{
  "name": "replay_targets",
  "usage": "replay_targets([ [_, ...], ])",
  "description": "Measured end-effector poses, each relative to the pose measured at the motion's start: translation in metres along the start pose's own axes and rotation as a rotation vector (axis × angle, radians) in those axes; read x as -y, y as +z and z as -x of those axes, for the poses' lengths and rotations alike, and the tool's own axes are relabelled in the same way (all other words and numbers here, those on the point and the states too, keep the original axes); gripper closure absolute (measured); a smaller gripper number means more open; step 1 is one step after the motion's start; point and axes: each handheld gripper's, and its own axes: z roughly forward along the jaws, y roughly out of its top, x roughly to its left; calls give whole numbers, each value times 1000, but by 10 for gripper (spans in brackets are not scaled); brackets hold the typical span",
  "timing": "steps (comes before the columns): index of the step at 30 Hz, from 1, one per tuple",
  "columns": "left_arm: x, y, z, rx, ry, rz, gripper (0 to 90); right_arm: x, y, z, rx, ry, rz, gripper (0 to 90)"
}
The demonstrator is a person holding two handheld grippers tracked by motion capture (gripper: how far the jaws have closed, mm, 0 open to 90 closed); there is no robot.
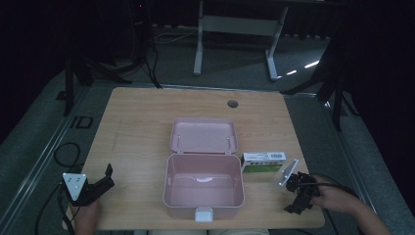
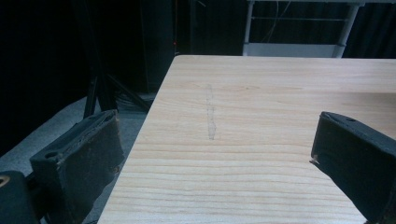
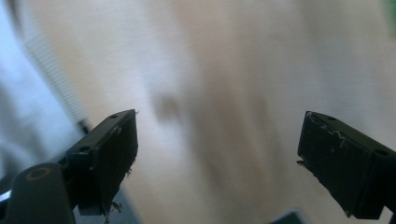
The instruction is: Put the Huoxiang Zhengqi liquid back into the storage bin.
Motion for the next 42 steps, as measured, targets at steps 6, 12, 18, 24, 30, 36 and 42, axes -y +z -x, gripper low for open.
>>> replay_targets([
  [6,0,0,0,7,2,-7,23,-10,0,-9,8,-61,-47,110],
  [12,0,1,1,5,6,-7,23,-18,1,-16,16,-112,-79,110],
  [18,0,1,2,4,16,-11,23,-29,-2,-18,19,-120,-89,129],
  [24,0,1,2,1,17,-12,23,-38,-4,-24,31,-167,-94,125],
  [30,0,1,2,5,16,-14,23,-55,-9,-32,27,-233,-95,133],
  [36,0,1,1,10,11,-10,23,-71,-19,-36,21,-271,-117,126],
  [42,0,1,1,14,8,-11,23,-82,-28,-37,57,-308,-112,132],
])
